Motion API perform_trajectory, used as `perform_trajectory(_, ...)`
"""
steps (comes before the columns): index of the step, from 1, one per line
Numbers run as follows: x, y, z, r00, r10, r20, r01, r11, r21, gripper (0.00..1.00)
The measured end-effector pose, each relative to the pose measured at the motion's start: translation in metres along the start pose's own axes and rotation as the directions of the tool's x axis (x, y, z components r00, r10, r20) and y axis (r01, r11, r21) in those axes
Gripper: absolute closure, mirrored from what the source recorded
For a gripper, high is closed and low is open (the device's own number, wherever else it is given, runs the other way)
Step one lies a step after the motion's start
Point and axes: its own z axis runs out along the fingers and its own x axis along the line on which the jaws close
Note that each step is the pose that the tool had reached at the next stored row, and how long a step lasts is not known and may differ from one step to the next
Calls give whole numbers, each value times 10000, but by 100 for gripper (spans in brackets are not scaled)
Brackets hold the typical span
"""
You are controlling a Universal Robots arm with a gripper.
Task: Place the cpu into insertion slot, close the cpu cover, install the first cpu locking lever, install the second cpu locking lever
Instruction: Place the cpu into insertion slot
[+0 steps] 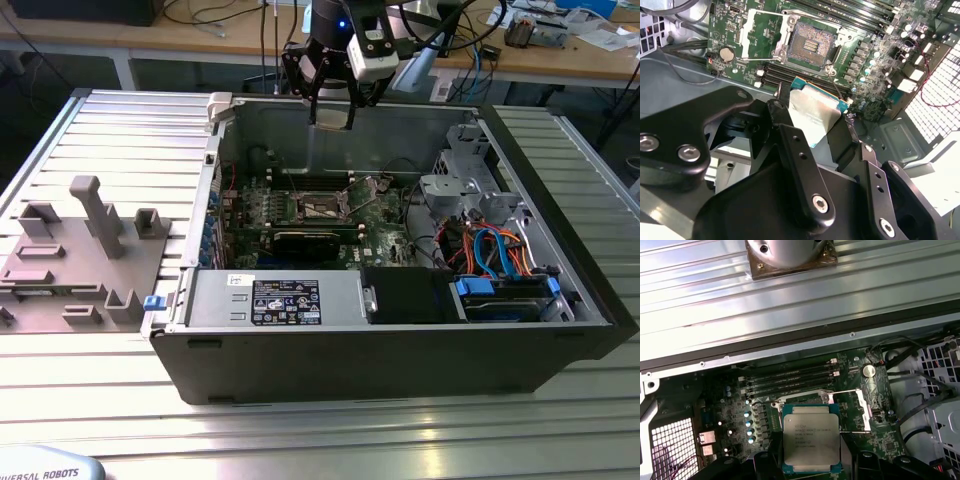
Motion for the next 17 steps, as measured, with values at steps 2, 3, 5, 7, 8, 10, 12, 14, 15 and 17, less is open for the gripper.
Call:
perform_trajectory(2,0,0,0,10000,11,1,-11,10000,-1,46)
perform_trajectory(3,0,0,0,10000,18,2,-18,10000,0,46)
perform_trajectory(5,0,0,0,10000,28,3,-28,10000,-1,46)
perform_trajectory(7,0,0,0,10000,40,4,-40,10000,-1,46)
perform_trajectory(8,0,0,0,10000,46,4,-46,10000,-1,46)
perform_trajectory(10,0,0,0,10000,57,5,-57,10000,-1,46)
perform_trajectory(12,0,0,0,10000,75,7,-75,10000,-2,46)
perform_trajectory(14,0,0,0,10000,86,8,-86,10000,-2,46)
perform_trajectory(15,0,0,0,10000,95,8,-95,10000,-2,46)
perform_trajectory(17,0,0,0,9999,103,10,-103,9999,-3,46)
